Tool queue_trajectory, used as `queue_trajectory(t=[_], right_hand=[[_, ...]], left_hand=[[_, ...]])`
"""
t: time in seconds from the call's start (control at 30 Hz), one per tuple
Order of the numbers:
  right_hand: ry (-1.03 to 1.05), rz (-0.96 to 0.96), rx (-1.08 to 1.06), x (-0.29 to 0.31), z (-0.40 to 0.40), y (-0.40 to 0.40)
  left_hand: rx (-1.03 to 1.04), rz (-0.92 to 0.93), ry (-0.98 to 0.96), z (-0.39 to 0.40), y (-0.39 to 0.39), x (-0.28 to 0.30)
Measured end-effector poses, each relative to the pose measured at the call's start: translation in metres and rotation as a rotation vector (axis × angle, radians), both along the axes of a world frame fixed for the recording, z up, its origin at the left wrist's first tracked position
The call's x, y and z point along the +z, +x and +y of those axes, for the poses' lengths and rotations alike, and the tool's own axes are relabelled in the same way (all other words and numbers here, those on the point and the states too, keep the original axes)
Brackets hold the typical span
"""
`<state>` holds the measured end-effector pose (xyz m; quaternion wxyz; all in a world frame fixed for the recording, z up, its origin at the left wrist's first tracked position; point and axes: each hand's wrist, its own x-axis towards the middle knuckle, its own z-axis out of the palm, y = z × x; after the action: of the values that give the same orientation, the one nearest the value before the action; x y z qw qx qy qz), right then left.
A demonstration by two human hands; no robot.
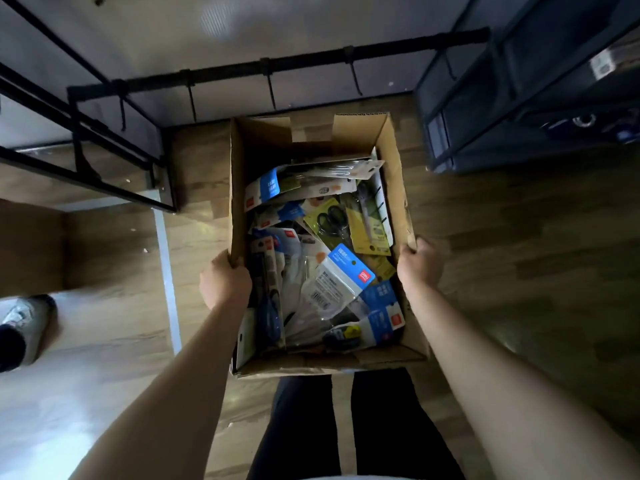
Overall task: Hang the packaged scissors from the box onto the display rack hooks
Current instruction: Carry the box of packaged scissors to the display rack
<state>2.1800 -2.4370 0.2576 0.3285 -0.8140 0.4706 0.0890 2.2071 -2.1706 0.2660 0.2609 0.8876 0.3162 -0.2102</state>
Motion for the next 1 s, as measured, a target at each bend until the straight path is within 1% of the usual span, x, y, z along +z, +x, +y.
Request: queue_trajectory(t=[0.23, 0.4, 0.53, 0.67, 0.8, 1.0], right_hand=[[0.054, 0.021, 0.132, -0.124, 0.005, 0.046], [0.064, 0.086, 0.215, -0.193, 0.006, 0.080], [0.047, 0.128, 0.268, -0.233, 0.004, 0.108], [-0.018, 0.131, 0.328, -0.268, -0.003, 0.135], [-0.026, 0.098, 0.307, -0.296, -0.006, 0.163], [-0.028, 0.004, 0.248, -0.333, -0.006, 0.188]], left_hand=[[0.033, 0.050, 0.076, 0.012, 0.020, -0.112], [0.078, 0.083, 0.101, 0.011, 0.042, -0.182], [0.102, 0.081, 0.102, 0.007, 0.062, -0.227], [0.126, 0.063, 0.090, 0.002, 0.087, -0.262], [0.099, 0.022, 0.078, -0.001, 0.112, -0.293], [0.093, -0.045, 0.113, -0.006, 0.147, -0.332]])
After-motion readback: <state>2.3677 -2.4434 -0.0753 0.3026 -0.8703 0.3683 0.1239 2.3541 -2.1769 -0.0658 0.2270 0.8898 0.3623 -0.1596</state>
